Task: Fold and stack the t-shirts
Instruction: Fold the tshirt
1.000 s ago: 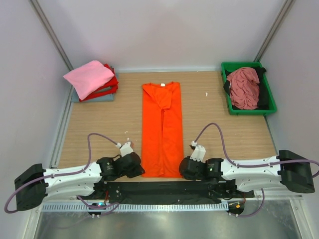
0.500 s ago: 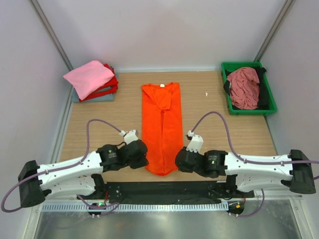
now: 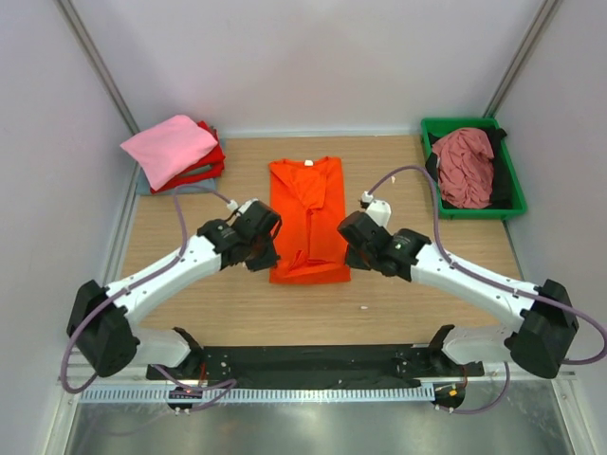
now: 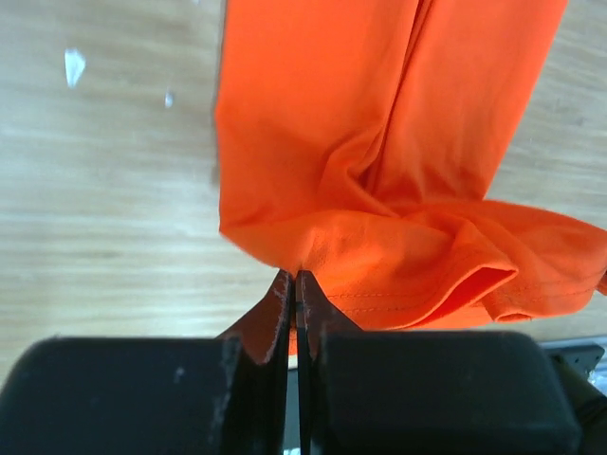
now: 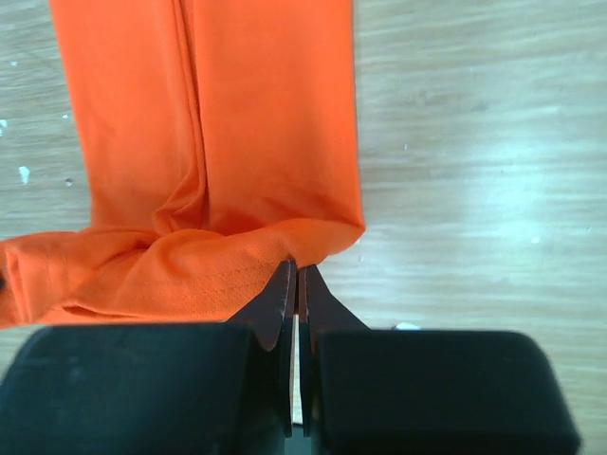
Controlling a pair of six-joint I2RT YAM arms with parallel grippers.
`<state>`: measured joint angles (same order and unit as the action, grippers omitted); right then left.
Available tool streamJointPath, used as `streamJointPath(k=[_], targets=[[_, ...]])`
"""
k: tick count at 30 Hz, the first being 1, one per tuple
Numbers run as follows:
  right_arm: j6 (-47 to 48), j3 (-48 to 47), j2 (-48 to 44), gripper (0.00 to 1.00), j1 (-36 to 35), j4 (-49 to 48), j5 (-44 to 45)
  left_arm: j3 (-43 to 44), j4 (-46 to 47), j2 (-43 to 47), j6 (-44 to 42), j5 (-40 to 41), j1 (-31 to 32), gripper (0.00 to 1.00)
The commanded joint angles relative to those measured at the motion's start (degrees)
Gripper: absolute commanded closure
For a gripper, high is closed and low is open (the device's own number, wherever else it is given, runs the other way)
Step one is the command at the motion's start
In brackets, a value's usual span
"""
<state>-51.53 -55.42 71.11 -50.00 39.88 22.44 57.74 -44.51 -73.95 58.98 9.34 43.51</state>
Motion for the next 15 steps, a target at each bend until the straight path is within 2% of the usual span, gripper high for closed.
streamJointPath(k=[1,5,15], targets=[[8.80,-4.17,3.49,0.99,3.76,-2.87,-3.09,5.88,-0.31,-5.47,-7.73,-3.19,-3.07,0.99],[12.06,-7.15,7.53,0.99,8.94,-5.33,-5.64,10.28,0.13,-11.46,-10.90,-4.33,-6.85,1.00],[18.04,-14.01,17.91,0.99,14.57,-7.97,-10.13,20.83,-1.63,-22.90,-16.35,-5.92,-11.86,1.00]])
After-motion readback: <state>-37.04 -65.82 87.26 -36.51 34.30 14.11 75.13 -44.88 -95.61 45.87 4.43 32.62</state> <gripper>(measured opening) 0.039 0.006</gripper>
